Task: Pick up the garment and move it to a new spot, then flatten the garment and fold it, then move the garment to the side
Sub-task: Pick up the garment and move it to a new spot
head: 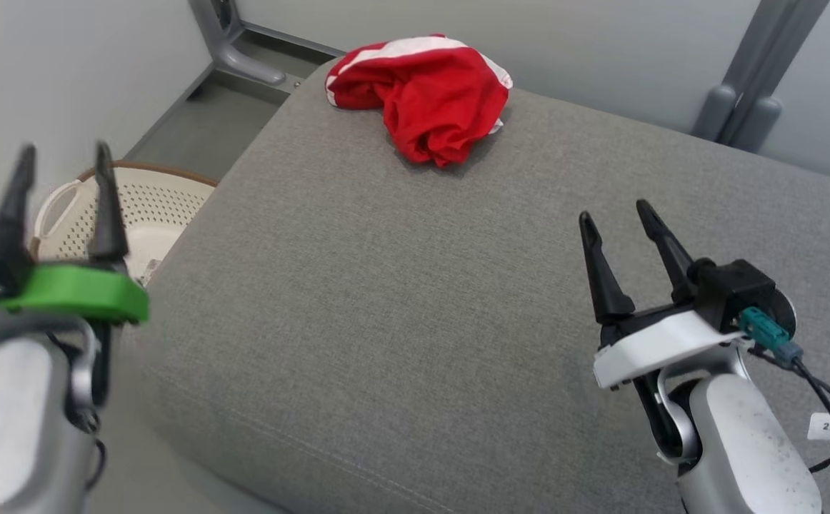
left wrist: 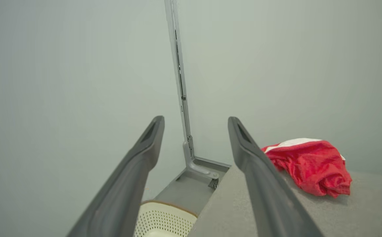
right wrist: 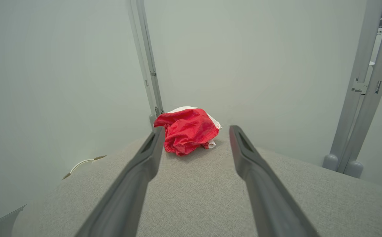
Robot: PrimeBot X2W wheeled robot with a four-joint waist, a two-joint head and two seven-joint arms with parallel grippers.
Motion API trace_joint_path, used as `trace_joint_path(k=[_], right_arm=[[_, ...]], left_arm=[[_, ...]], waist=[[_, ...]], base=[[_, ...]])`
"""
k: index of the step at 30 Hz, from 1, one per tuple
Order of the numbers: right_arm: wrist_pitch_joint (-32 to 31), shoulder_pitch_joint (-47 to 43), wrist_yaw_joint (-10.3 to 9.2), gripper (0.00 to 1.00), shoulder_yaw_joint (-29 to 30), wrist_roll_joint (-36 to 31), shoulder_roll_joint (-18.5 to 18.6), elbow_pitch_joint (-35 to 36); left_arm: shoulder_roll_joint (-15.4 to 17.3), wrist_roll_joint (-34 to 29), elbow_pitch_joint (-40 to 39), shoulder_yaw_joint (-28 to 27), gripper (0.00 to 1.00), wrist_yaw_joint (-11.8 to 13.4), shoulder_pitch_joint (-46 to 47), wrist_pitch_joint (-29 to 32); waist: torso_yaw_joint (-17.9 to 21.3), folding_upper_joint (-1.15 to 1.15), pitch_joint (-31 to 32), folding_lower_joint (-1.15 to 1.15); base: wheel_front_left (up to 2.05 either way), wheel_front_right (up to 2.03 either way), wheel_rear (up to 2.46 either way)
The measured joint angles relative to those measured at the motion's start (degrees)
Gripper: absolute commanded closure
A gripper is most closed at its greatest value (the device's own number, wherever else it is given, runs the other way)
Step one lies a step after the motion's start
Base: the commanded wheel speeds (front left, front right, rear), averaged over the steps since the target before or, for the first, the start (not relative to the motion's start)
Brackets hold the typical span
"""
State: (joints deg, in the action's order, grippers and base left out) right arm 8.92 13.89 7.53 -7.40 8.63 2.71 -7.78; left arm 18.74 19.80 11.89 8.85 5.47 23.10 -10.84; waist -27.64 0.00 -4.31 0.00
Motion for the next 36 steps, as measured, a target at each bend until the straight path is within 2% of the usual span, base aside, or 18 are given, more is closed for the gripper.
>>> trace_joint_path(k=[6, 10, 16, 23, 29, 36], right_arm=[[-2.79, 3.71, 0.01, 0.00, 0.77, -3.60, 0.03, 4.94], [-3.87, 5.18, 0.00, 0.00, 1.41, -5.02, 0.02, 7.73], [-4.55, 6.78, 0.01, 0.00, 3.42, -5.95, 0.11, 11.76], [-4.89, 8.04, 0.00, 0.00, 5.64, -6.71, 0.16, 15.45], [-5.12, 8.81, 0.00, 0.00, 6.41, -6.80, 0.16, 16.58], [-5.12, 9.23, 0.00, 0.00, 6.53, -6.86, 0.15, 16.90]], left_arm=[[5.55, -0.99, 0.82, -0.15, 0.00, -4.02, 17.45, 6.43], [6.51, -0.01, 5.83, 1.26, 0.00, -7.90, 27.67, 11.40], [6.94, 1.74, 15.04, 4.19, 0.00, -11.31, 37.05, 16.61], [7.32, 5.64, 25.30, 7.40, 0.00, -12.58, 41.18, 22.37], [7.02, 10.78, 29.92, 11.43, 0.00, -12.84, 41.22, 26.13], [7.80, 14.10, 36.52, 10.94, 0.00, -12.82, 41.22, 27.39]], waist=[[3.65, 0.00, -4.01, 0.00], [7.23, 0.00, -7.69, 0.00], [13.27, 0.00, -14.53, 0.00], [19.49, 0.00, -22.34, -0.01], [23.63, 0.00, -27.77, -0.01], [27.14, 0.00, -31.83, -0.01]], base=[[0.00, 0.00, 0.00], [0.00, 0.00, 0.00], [0.00, 0.00, 0.00], [0.00, 0.00, 0.00], [0.00, 0.00, 0.00], [0.00, 0.00, 0.00]])
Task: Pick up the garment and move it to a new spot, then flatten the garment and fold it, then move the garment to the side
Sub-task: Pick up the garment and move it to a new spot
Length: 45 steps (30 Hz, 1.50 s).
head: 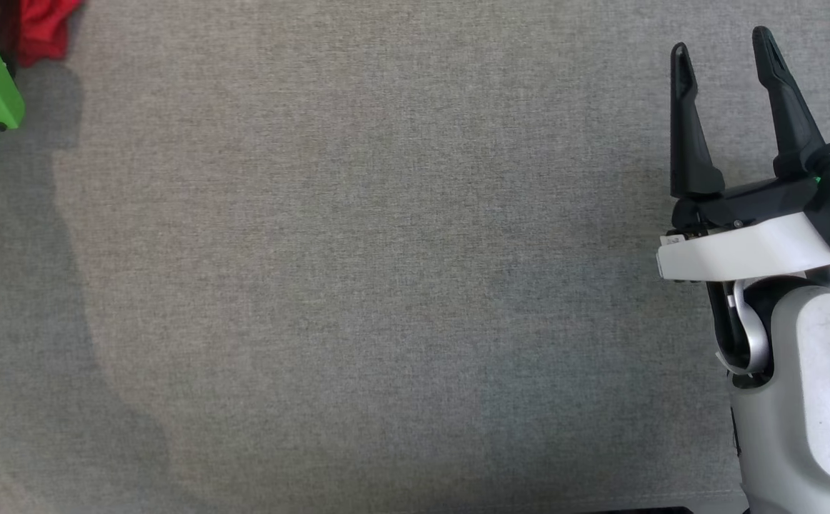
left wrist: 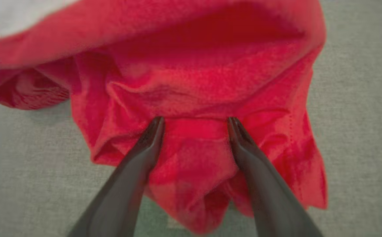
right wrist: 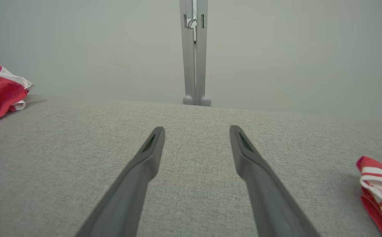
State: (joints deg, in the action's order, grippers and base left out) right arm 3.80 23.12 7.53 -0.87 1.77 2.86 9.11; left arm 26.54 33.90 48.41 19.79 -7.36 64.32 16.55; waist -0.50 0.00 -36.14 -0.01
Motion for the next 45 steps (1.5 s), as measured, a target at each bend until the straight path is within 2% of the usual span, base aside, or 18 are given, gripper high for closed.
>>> trace_joint_path(k=[1, 2, 3, 4, 10, 12, 19, 28, 33, 42, 45], right_arm=[[0.00, 0.11, 0.00, 0.00, -0.02, 0.00, 0.00, 0.03], [0.00, 0.21, 0.00, 0.00, -0.03, -0.01, -0.01, 0.08], [-0.01, 0.37, 0.00, 0.00, -0.02, -0.11, -0.01, 0.12], [-0.01, 0.46, 0.00, 0.00, 0.04, -0.30, -0.01, 0.19], [0.32, 0.47, 0.01, 0.00, 0.66, -0.46, -0.01, -0.41], [0.67, 0.45, 0.01, 0.00, 0.78, -0.36, -0.02, -1.07], [1.87, -0.45, 0.00, 0.00, 1.26, 0.40, -0.03, -3.75], [3.82, -4.55, 0.00, 0.00, 3.55, 2.27, -0.04, -8.03], [4.38, -8.50, 0.00, 0.00, 5.61, 2.68, -0.03, -9.95], [4.44, -14.71, 0.01, 0.00, 7.70, 3.41, -0.04, -10.76], [4.66, -15.29, 0.00, 0.00, 7.44, 3.88, -0.03, -10.89]], left_arm=[[0.05, 0.37, 0.66, -0.31, 0.13, 0.07, 0.07, -0.14], [0.18, 0.51, 1.08, -0.51, 0.45, 0.12, 0.25, -0.49], [0.41, 0.54, 1.65, -0.60, 0.92, 0.12, 0.58, -0.80], [0.59, 0.54, 2.11, -0.54, 1.00, 0.12, 0.76, -1.23], [0.45, 0.26, 3.90, 0.20, 1.00, 0.11, 1.08, -4.76], [0.81, -1.53, 4.19, 1.01, 1.00, 0.38, 1.22, -6.87], [0.30, -1.88, 4.35, 2.13, 1.00, 0.32, 3.28, -10.82], [-2.99, -2.49, 1.67, 7.43, 1.00, 0.04, 3.47, -12.89], [-7.57, -1.20, -0.34, 10.17, 1.00, 0.03, 0.58, -13.71], [-20.56, 2.02, -0.69, 14.94, 1.00, 0.38, -13.47, -18.47], [-22.97, 3.69, 0.47, 16.04, 1.00, 1.08, -18.41, -20.80]], waist=[[0.40, 0.00, -0.35, 0.00], [0.69, 0.00, -0.58, 0.00], [1.01, 0.00, -0.82, 0.00], [1.25, 0.00, -0.99, 0.00], [1.18, 0.00, -0.16, 0.00], [0.94, 0.00, 0.70, 0.00], [0.37, 0.00, 4.85, 0.00], [0.29, 0.00, 13.21, 0.01], [0.69, 0.00, 18.42, 0.01], [2.45, 0.00, 26.50, 0.01], [3.83, 0.00, 27.53, 0.01]], base=[[0.00, 0.00, 0.00], [0.00, 0.00, 0.00], [0.00, 0.00, 0.00], [0.00, 0.00, 0.00], [0.00, 0.00, 0.00], [0.00, 0.00, 0.00], [0.00, 0.00, 0.00], [0.00, 0.00, 0.00], [0.00, 0.00, 0.00], [0.00, 0.00, 0.00], [0.00, 0.00, 0.00]])
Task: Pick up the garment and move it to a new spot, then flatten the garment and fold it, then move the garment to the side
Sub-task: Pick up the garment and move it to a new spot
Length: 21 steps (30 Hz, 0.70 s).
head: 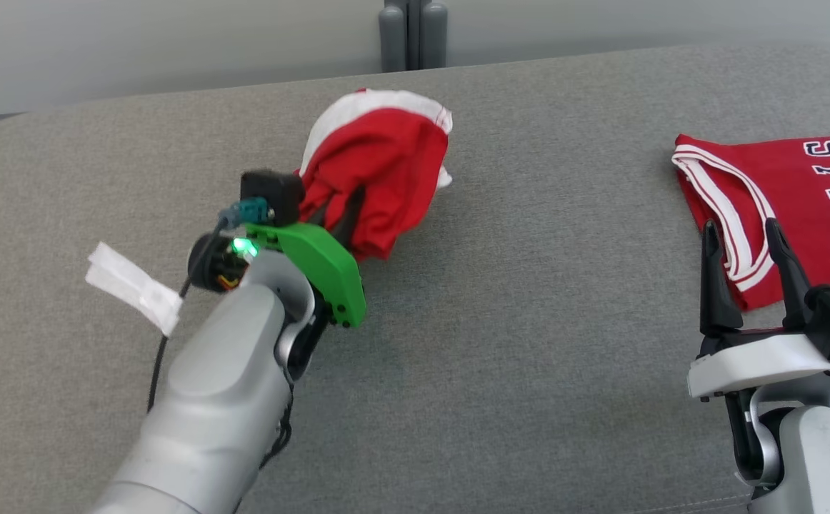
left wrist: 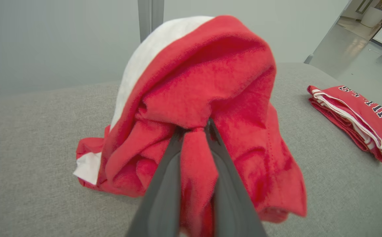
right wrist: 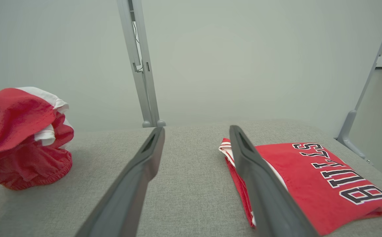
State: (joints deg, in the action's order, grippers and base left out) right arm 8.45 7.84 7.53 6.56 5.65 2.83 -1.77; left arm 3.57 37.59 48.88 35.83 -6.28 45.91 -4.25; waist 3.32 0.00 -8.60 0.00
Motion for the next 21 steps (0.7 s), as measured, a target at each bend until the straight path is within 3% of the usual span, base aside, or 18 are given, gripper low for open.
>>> trace_joint_path(k=[5, 12, 13, 15, 16, 21], right_arm=[[0.29, -0.26, 0.00, 0.00, -1.66, 0.71, 0.00, -0.63], [0.91, -0.26, 0.00, 0.00, -2.80, 0.91, 0.01, -2.21], [0.98, -0.26, 0.00, 0.00, -2.87, 0.91, 0.00, -2.41], [1.05, -0.27, 0.00, 0.00, -2.98, 0.91, 0.00, -2.72], [1.05, -0.27, 0.01, 0.00, -3.04, 0.91, 0.01, -2.88], [1.04, -0.22, 0.00, 0.00, -3.49, 0.91, 0.00, -3.56]], left_arm=[[-0.56, 4.42, -0.27, 5.47, 1.00, 0.90, -7.62, -1.75], [-0.82, 13.22, -5.15, 13.65, 0.98, 6.55, -12.45, -5.70], [-0.77, 14.02, -5.56, 14.77, 0.87, 7.21, -12.67, -6.38], [-0.81, 15.34, -6.51, 16.66, 0.26, 8.14, -12.73, -7.87], [-0.85, 15.88, -7.00, 17.67, 0.00, 8.69, -12.71, -8.39], [-0.81, 17.84, -9.21, 21.51, 0.00, 9.92, -11.97, -10.04]], waist=[[2.67, 0.00, 0.34, 0.00], [5.06, 0.00, -0.46, 0.00], [5.11, 0.00, -0.54, 0.00], [4.97, 0.00, -0.49, 0.00], [4.81, 0.00, -0.38, 0.00], [3.89, 0.00, 0.26, 0.00]], base=[[0.00, 0.00, 0.00], [0.00, 0.00, 0.00], [0.00, 0.00, 0.00], [0.00, 0.00, 0.00], [0.00, 0.00, 0.00], [0.00, 0.00, 0.00]])
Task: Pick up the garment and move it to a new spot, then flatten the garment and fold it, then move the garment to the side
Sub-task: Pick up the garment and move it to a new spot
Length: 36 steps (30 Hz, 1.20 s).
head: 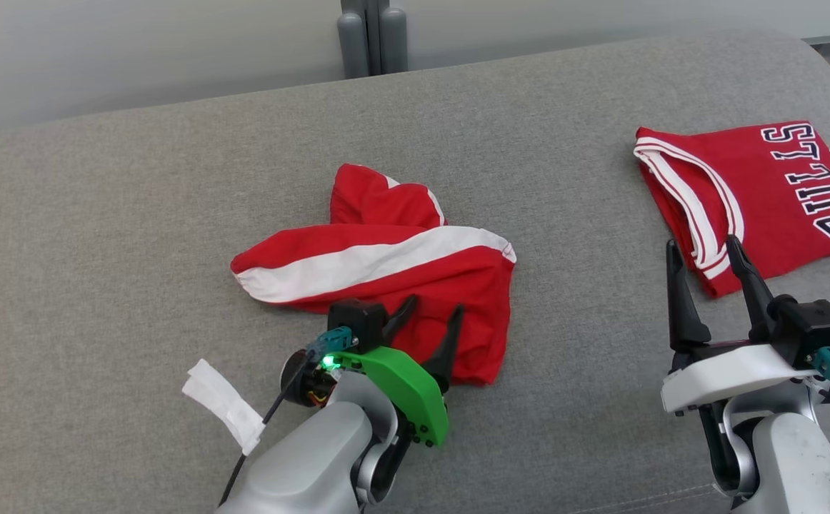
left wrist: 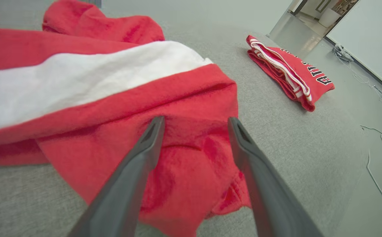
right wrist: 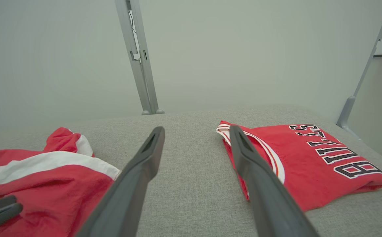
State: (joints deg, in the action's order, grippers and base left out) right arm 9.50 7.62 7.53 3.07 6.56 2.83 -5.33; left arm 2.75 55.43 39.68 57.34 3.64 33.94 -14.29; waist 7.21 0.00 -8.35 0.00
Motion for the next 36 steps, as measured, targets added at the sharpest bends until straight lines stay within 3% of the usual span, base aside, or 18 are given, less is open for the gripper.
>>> trace_joint_path(k=[5, 8, 17, 24, 36], right_arm=[[-0.07, -0.03, 0.00, 0.00, 0.02, 0.00, 0.00, -0.62], [-0.07, -0.25, 0.01, 0.00, 0.34, -0.01, -0.02, -1.11], [-0.34, -1.54, 0.00, 0.00, 1.03, -0.19, -0.01, -2.91], [-0.55, -2.99, 0.00, 0.00, 0.64, -0.85, -0.01, -5.98], [0.70, -3.88, 0.00, 0.00, -0.51, 0.36, -0.02, -7.61]], left_arm=[[-0.01, -0.02, -1.14, 1.24, 0.00, 1.13, 1.56, -0.51], [-0.01, -2.72, -2.80, -0.74, 0.00, 1.99, 2.09, -0.68], [0.88, -12.58, -5.70, -10.70, 0.00, 2.67, -0.96, -0.76], [3.46, -16.39, -6.69, -17.97, 0.00, 2.86, -7.40, -0.83], [4.17, -21.19, -10.55, -28.63, 0.00, 2.45, -17.16, -0.83]], waist=[[-1.32, 0.00, 0.81, 0.00], [-2.26, 0.00, 1.43, 0.00], [-5.05, 0.00, 4.82, 0.00], [-7.90, 0.00, 7.30, 0.00], [-11.16, 0.00, 9.78, 0.00]], base=[[0.00, 0.00, 0.00], [0.00, 0.00, 0.00], [0.00, 0.00, 0.00], [0.00, 0.00, 0.00], [0.00, 0.00, 0.00]])
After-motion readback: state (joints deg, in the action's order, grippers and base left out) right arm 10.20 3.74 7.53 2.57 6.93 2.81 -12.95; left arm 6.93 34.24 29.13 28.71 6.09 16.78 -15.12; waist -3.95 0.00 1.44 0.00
